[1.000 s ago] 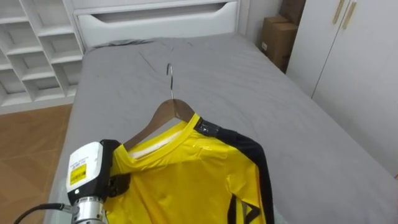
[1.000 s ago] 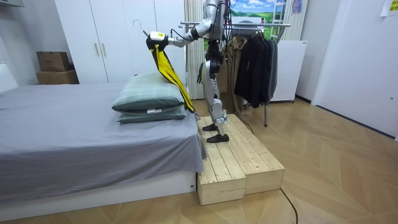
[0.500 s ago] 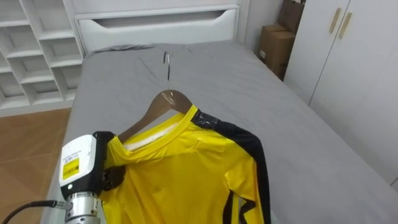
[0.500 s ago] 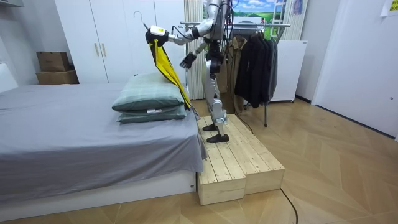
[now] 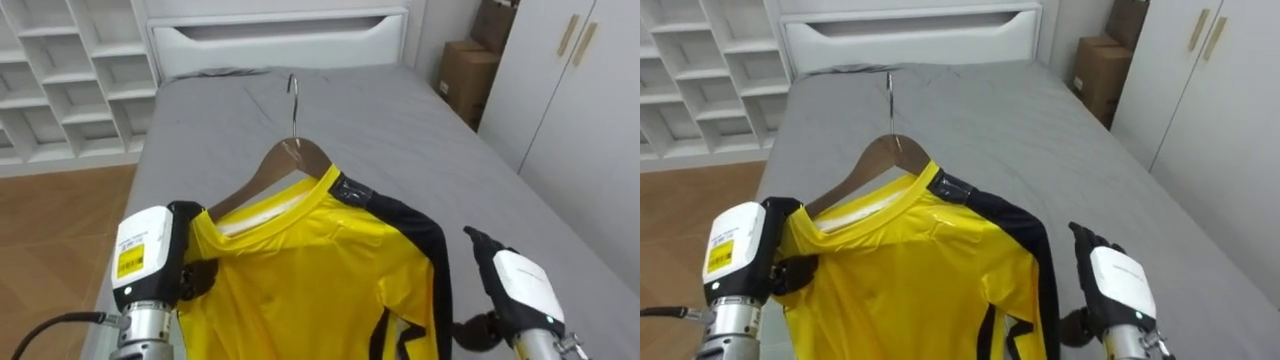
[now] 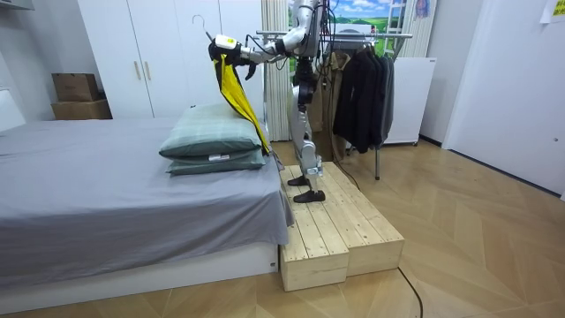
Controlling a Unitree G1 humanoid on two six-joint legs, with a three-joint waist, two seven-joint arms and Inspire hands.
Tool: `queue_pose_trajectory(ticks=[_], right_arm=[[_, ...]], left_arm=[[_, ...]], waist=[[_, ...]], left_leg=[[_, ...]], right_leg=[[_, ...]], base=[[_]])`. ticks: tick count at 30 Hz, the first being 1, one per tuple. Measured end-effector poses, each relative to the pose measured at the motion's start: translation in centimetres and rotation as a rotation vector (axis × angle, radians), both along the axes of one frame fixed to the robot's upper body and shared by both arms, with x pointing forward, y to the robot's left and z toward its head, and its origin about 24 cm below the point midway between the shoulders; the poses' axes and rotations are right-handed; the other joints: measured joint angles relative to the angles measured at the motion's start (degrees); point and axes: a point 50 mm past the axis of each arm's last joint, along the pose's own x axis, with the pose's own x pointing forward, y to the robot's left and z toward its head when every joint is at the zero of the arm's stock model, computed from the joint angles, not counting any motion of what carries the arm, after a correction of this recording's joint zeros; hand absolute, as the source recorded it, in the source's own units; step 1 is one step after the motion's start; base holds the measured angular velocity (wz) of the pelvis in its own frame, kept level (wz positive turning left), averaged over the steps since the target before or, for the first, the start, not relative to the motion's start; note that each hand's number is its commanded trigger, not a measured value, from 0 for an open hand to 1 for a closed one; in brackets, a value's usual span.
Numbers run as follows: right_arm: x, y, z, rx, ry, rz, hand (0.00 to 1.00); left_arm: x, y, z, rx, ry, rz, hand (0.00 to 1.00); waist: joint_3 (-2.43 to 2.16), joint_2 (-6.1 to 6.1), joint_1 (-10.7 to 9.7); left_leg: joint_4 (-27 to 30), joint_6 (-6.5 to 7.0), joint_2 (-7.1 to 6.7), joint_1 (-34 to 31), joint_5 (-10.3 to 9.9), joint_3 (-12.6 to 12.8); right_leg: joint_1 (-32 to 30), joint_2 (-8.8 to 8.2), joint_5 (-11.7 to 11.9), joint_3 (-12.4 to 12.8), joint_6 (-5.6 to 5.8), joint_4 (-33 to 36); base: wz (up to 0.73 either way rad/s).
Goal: Hang clothes
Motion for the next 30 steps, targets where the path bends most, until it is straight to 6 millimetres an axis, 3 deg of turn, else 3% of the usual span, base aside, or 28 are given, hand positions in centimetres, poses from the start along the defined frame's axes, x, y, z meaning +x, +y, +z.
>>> queue_pose_trajectory(ticks=[30], right_arm=[[0.7,0.3,2.7,-0.131,-0.164,0.041,0.0]], left_arm=[[0.4,-0.3,1.0,0.006,0.012,-0.016,1.0]], waist=[[0.08,-1.03,1.3]], left_leg=[[0.2,0.0,-0.06,-1.6,0.0,-0.9]], right_leg=[[-0.9,-0.64,0.0,-1.4,-0.04,-0.2]], base=[[0.01]])
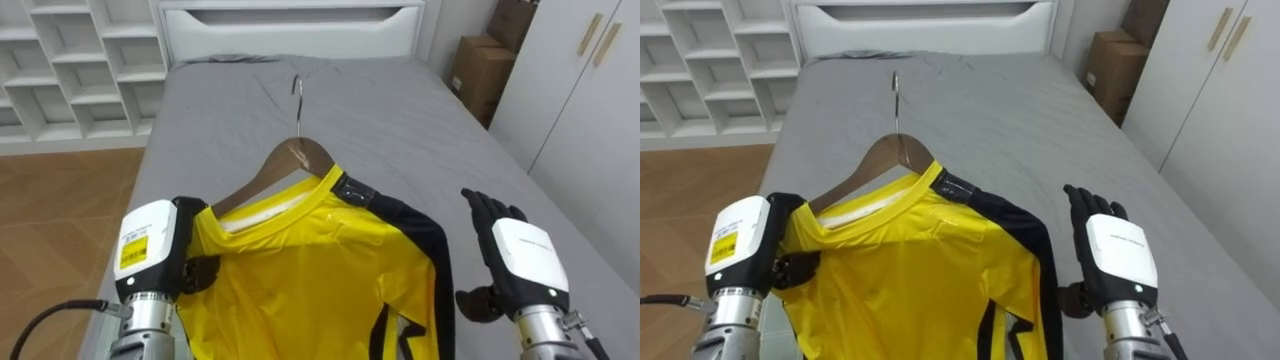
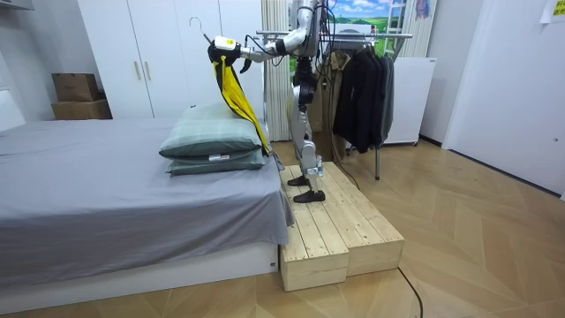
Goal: Hang clothes
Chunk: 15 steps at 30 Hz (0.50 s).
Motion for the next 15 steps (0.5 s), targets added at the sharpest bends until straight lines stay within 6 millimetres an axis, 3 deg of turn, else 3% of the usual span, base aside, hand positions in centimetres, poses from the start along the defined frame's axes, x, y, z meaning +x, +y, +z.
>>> queue_pose_trajectory(ticks=[10,15], right_arm=[[0.4,0.7,0.5,-0.01,-0.049,0.025,0.0],[1.7,1.4,2.0,-0.015,-0.113,0.052,0.0]], left_arm=[[0.0,-0.2,0.0,0.001,0.006,-0.008,1.0],[0.0,-0.2,0.0,0.007,0.007,-0.006,1.0]], waist=[[0.0,0.01,1.1],[0.02,-0.21,2.0]], left_leg=[[-0.1,0.0,0.06,-0.3,0.0,-0.9],[-0.3,0.0,0.13,-0.1,0.0,-1.2]], right_leg=[[-0.1,-0.16,0.0,-1.3,-0.01,0.2],[0.0,-0.18,0.0,-1.5,-0.01,0.1]], base=[[0.05],[0.01]])
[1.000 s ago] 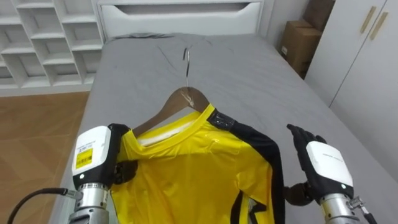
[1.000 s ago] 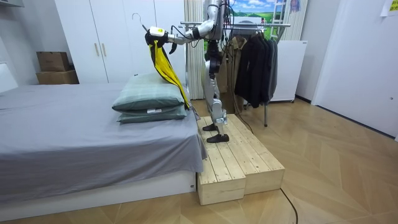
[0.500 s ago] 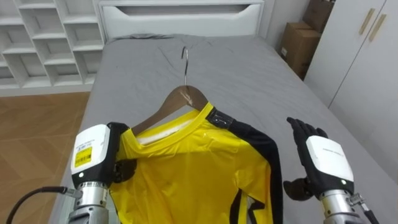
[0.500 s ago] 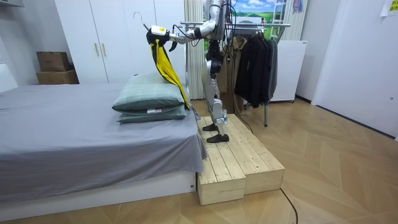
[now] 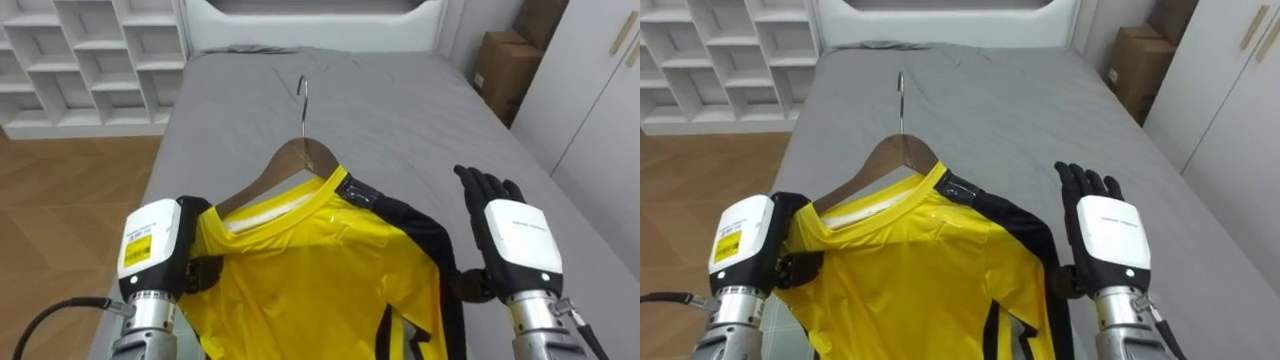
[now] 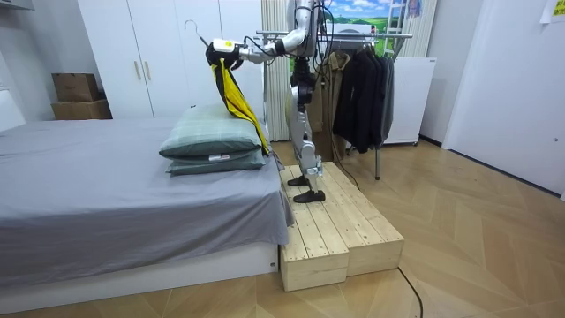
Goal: Hang clothes
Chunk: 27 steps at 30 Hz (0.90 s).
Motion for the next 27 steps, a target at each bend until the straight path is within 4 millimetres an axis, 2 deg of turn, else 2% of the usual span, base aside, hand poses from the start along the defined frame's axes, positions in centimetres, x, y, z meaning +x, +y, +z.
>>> queue_pose_trajectory(ticks=[3,8,21,27], right_arm=[[0.7,0.8,0.9,0.0,-0.041,0.037,0.0],[1.1,1.0,1.5,0.002,-0.069,0.052,0.0],[1.4,1.5,2.1,0.021,-0.11,0.054,0.0],[1.2,2.8,2.1,0.027,-0.117,0.104,0.0]], left_arm=[[0.1,-0.1,0.2,-0.002,-0.007,-0.005,1.0],[0.1,-0.3,0.6,-0.007,-0.018,-0.014,1.0],[0.3,-1.1,1.6,-0.037,-0.064,-0.035,1.0],[0.3,-1.8,1.6,-0.039,-0.064,-0.059,1.0]], waist=[[0.28,-0.8,0.1],[0.25,-1.55,0.6],[0.27,-1.54,0.7],[0.34,-1.28,0.7]], left_leg=[[-0.1,0.0,0.0,0.1,0.0,0.0],[-0.1,0.0,0.01,0.1,0.0,-0.2],[0.3,-0.02,-0.07,-0.6,0.0,-0.8],[0.3,-0.02,-0.05,-0.5,0.0,-0.9]], right_leg=[[0.2,0.05,0.0,-0.1,0.0,0.0],[0.2,-0.08,0.0,-0.5,0.0,-0.1],[0.1,-0.09,0.0,-1.4,0.0,-0.1],[0.2,-0.14,0.0,-1.3,0.01,-0.1]], base=[[0.0],[0.01],[0.03],[0.0]])
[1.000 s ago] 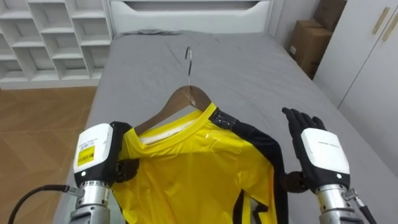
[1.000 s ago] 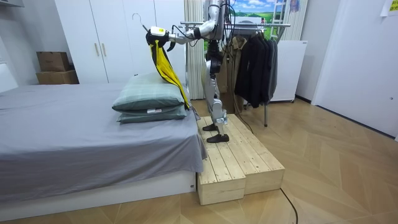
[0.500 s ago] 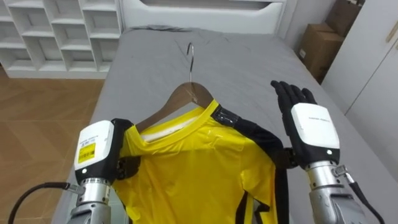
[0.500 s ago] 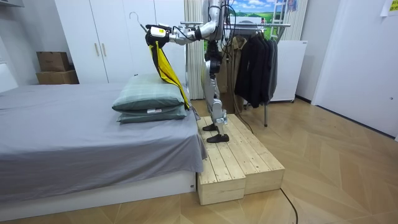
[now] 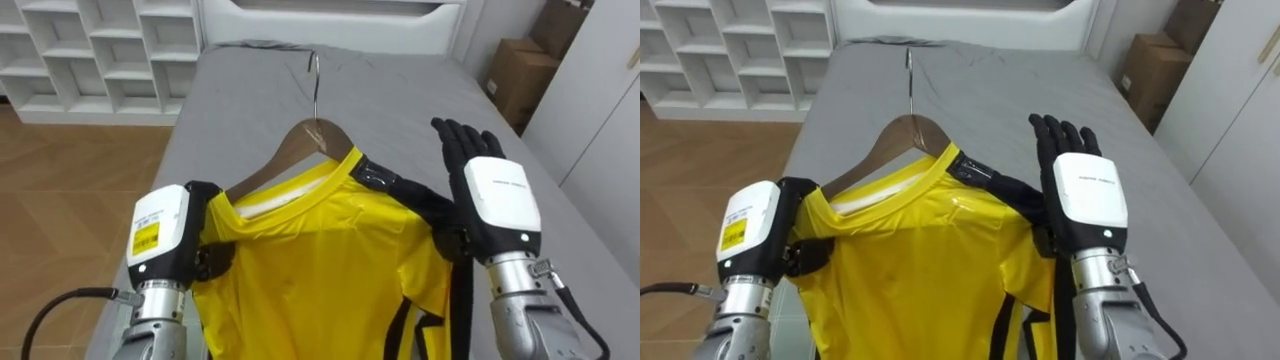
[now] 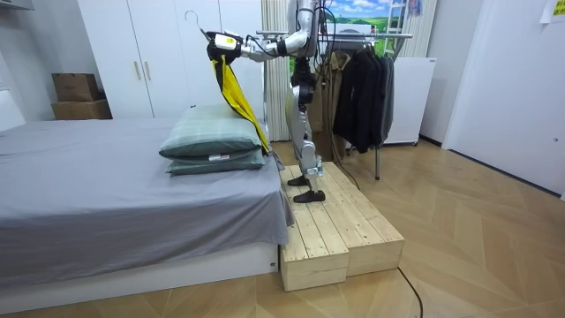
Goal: Hang clothes
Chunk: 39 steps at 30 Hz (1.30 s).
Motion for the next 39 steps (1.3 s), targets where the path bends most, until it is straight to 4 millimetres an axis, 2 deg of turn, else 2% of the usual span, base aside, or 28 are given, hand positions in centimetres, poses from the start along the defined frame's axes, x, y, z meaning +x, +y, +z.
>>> queue_pose_trajectory(ticks=[7,13,19,25,27,30,39], right_arm=[[-0.2,0.9,-0.4,-0.005,0.016,0.039,0.0],[-0.3,1.3,-0.6,-0.01,0.024,0.053,0.0],[-0.3,1.2,-0.6,-0.01,0.022,0.039,0.0],[-0.2,1.1,-0.7,0.004,0.026,0.032,0.0],[-0.2,1.1,-0.7,0.005,0.029,0.025,0.0],[-0.2,1.1,-0.7,0.004,0.032,0.02,0.0],[-0.2,1.0,-0.6,0.004,0.018,0.017,0.0]], left_arm=[[0.0,-0.3,0.1,0.002,-0.006,-0.013,1.0],[0.0,-0.6,0.7,0.0,-0.032,-0.025,1.0],[0.1,-1.2,2.1,0.027,-0.094,-0.039,1.0],[0.1,-1.2,2.2,0.025,-0.094,-0.033,1.0],[0.1,-1.3,2.4,0.026,-0.095,-0.03,1.0],[0.1,-1.4,2.3,0.028,-0.09,-0.032,1.0],[0.0,-1.6,2.5,0.033,-0.097,-0.047,1.0]], waist=[[0.57,1.22,0.1],[0.49,1.43,0.1],[0.4,1.52,0.0],[0.34,1.55,0.1],[0.18,1.74,0.1],[-0.37,2.18,0.1],[-0.45,2.2,0.0]], left_leg=[[0.0,0.02,-0.01,-0.1,0.0,0.0],[0.0,0.01,-0.06,-0.2,0.0,-0.1],[0.1,0.01,-0.05,-0.2,0.0,-0.1],[0.5,0.01,-0.04,-0.5,0.0,-0.2],[0.7,0.01,-0.04,-0.6,0.0,-0.2],[0.6,0.01,0.0,-0.3,0.0,-0.3],[1.0,0.02,-0.02,0.2,0.0,-0.3]], right_leg=[[-0.2,-0.01,0.0,0.0,0.0,0.0],[-0.2,0.14,0.0,0.0,0.0,-0.1],[-0.2,0.08,0.0,0.0,0.0,-0.1],[-0.2,0.03,0.0,-0.1,0.0,-0.1],[-0.2,0.01,0.0,-0.2,-0.01,-0.1],[0.1,-0.01,0.0,-0.1,-0.02,0.0],[0.8,-0.11,0.0,-0.1,-0.02,0.1]], base=[[0.0],[0.0],[0.0],[0.0],[0.0],[0.0],[0.0]])
